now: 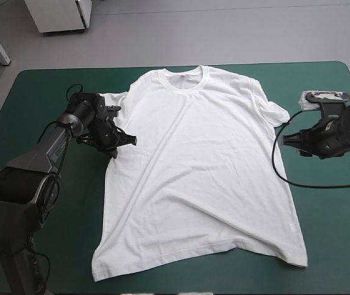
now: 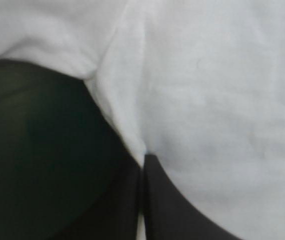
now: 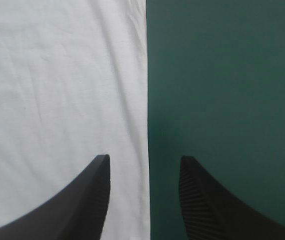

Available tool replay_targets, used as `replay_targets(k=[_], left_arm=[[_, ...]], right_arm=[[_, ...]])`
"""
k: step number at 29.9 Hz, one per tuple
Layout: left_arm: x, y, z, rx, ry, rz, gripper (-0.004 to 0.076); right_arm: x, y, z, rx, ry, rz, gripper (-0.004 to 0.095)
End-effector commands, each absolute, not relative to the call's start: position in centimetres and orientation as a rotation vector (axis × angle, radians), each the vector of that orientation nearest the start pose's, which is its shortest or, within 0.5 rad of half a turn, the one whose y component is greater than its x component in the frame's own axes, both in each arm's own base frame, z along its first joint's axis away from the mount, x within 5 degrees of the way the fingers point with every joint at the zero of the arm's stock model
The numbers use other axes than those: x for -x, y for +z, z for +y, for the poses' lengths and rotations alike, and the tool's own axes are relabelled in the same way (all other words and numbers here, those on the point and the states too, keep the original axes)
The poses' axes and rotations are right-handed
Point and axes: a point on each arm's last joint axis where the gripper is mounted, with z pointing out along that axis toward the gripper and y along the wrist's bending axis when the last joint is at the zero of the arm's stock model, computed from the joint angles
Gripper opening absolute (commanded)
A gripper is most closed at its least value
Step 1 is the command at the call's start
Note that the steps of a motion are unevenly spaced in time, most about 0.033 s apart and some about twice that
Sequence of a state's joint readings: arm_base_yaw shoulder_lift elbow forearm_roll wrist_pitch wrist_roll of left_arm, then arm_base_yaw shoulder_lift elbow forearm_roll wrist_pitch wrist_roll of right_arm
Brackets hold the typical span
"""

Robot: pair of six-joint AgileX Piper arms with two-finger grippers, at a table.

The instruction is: Fold the cloth

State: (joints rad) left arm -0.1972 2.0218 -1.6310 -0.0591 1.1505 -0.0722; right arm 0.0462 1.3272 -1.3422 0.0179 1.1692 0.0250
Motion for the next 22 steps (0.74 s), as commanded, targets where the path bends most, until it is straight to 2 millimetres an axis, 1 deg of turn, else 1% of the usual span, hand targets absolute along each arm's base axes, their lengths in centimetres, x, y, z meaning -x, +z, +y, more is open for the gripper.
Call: replay_targets(k=[1,4,9,11,15,19,22], left_arm=[[-40.8,22.8,-8.4,-0.175,-0.073,2.96,-0.0022],[-40.8,22.9,-8.4,-0.181,-0.075,2.958,-0.0022],[-40.9,22.9,-8.5,-0.177,-0.086,2.949,-0.0022],[-40.9,22.9,-8.5,-0.175,-0.091,2.947,-0.0022],[-40.9,22.9,-8.5,-0.174,-0.091,2.945,-0.0022],[-40.9,22.9,-8.5,-0.174,-0.092,2.943,-0.0022],[-41.0,22.9,-8.5,-0.179,-0.091,2.94,-0.0022]], right_arm=[[-29.0,37.0,1.4,0.004,0.079,2.618,0.0463],[-32.2,35.6,1.6,0.004,0.097,2.659,0.0497],[-37.1,34.8,1.8,0.009,0.097,2.67,0.0497],[-39.0,33.9,1.9,0.01,0.097,2.7,0.0497],[-41.3,31.7,2.0,0.009,0.106,2.775,0.0497],[-42.3,29.7,2.3,0.012,0.136,2.814,0.0497],[-42.9,28.4,2.2,0.025,0.126,2.844,0.0496]])
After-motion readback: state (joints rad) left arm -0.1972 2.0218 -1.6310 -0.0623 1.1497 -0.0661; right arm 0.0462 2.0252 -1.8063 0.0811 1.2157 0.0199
